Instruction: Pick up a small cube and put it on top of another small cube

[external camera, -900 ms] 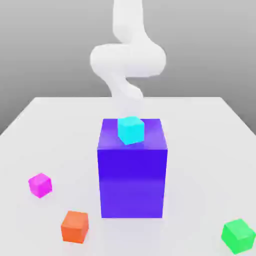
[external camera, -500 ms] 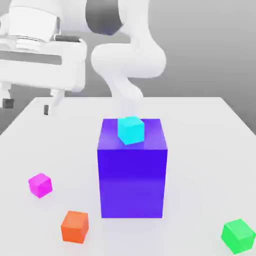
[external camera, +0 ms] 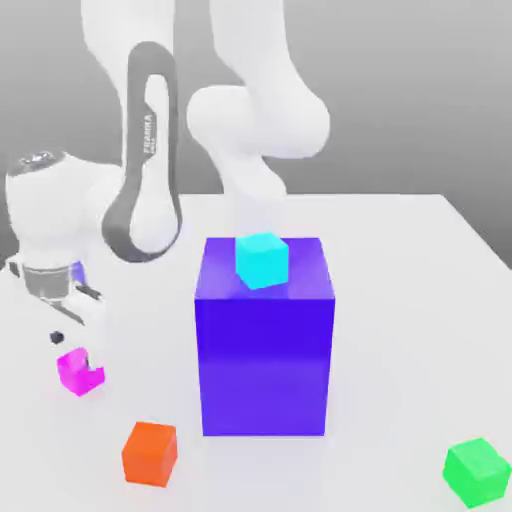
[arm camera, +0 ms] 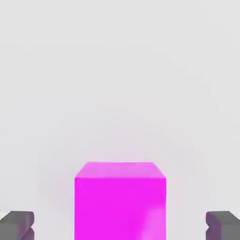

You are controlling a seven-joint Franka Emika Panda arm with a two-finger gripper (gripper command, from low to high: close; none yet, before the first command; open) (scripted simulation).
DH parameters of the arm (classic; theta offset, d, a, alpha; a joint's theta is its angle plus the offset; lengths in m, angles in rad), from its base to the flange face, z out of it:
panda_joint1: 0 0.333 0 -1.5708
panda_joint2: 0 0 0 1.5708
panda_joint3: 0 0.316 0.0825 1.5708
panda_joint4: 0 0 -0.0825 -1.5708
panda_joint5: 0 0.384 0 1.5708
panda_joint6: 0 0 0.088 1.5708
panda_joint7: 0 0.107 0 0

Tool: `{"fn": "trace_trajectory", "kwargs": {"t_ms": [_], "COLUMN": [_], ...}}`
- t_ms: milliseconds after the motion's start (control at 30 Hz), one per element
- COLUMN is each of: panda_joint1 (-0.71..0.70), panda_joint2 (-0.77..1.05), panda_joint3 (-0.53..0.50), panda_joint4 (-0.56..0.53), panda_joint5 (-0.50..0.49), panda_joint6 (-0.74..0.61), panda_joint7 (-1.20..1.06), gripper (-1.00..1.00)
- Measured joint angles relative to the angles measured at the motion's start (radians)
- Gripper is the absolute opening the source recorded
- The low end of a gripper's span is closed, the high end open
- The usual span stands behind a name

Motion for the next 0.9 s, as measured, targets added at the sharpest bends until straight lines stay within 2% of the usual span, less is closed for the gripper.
{"fn": "trace_trajectory", "kwargs": {"t_ms": [33,267,433,533,900], "panda_joint1": [-0.025,-0.030,0.053,0.064,0.407], "panda_joint2": [0.025,0.026,-0.132,-0.186,-0.066], "panda_joint3": [0.027,0.032,-0.087,-0.102,0.152], "panda_joint4": [0.005,0.005,-0.031,-0.009,0.280], "panda_joint5": [0.014,0.009,-0.144,-0.214,-0.303], "panda_joint6": [0.020,0.021,-0.100,-0.184,-0.399], "panda_joint7": [-0.011,-0.008,0.108,0.153,0.424], "gripper": [-1.00,-1.00,-1.00,-1.00,-1.00]}}
